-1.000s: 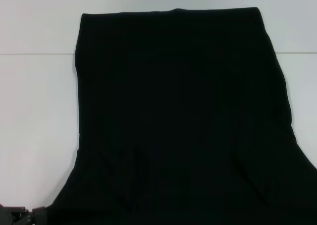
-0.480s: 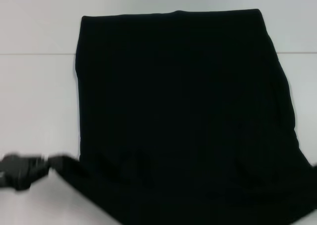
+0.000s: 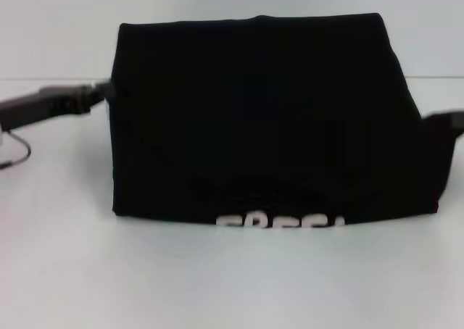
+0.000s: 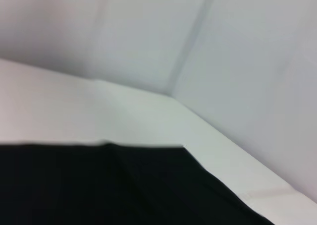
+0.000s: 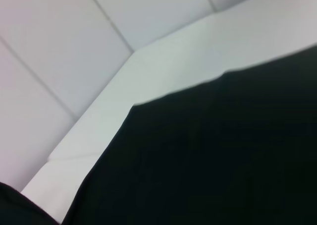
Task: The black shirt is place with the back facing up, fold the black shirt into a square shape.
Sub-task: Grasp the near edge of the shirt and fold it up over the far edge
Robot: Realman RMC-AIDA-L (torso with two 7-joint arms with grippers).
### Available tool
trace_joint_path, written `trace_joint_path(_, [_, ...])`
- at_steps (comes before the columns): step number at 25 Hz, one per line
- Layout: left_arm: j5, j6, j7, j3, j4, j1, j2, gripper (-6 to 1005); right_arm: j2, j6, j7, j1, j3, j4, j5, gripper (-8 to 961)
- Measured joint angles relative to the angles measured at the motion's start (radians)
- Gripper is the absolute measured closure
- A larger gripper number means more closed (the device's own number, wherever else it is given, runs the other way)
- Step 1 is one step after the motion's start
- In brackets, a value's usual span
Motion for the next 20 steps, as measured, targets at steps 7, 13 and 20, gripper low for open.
trace_joint_path(7, [-0.068, -0.222, 0.002, 0.014, -0.068, -0.083, 0.011, 988, 0.016, 0.236, 0.021, 0.131, -0.009, 0.067, 0.009, 905])
trace_joint_path(13, [-0.082, -0.395, 0.007, 0.071, -0.103, -0.148, 0.012, 988, 0.034, 0.403, 0.024, 0.214, -0.023, 0.084, 0.010, 907])
trace_joint_path(20, [-0.083, -0.590, 0.030, 0.144, -0.165, -0.178, -0.006, 987, 0.037, 0.518, 0.034, 0.241, -0.075, 0.141, 0.011, 906])
